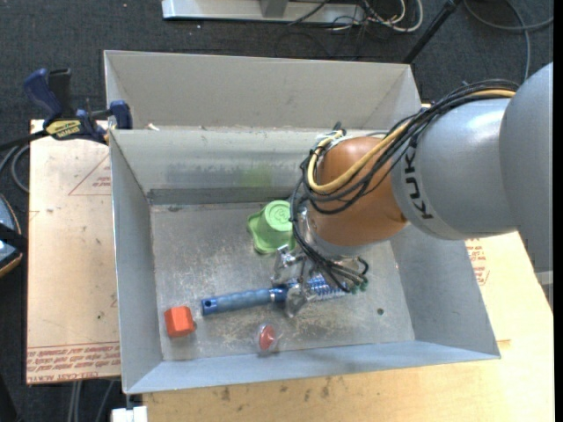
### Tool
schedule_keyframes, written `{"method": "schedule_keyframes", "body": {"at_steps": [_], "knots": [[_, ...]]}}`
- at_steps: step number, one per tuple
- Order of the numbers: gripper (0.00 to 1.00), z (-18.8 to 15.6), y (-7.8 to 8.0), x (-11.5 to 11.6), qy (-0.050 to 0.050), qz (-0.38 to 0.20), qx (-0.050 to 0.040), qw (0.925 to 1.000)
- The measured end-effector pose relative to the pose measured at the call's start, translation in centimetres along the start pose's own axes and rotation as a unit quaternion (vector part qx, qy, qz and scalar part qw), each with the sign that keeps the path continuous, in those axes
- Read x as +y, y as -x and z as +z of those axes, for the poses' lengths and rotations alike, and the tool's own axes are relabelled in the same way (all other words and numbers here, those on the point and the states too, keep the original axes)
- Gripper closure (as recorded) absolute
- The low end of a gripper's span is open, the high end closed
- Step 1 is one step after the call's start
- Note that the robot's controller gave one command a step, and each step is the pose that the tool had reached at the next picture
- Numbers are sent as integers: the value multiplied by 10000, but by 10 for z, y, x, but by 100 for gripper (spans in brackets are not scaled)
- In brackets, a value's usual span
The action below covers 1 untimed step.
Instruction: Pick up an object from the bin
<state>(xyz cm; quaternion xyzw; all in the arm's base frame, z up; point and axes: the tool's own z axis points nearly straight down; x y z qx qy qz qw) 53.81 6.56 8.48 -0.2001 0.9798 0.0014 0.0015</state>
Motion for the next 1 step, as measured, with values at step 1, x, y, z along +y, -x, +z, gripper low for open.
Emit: {"method": "schedule_keyframes", "body": {"at_steps": [1], "knots": [[100,-146,29,46,-12,-83,-37,10000]]}}
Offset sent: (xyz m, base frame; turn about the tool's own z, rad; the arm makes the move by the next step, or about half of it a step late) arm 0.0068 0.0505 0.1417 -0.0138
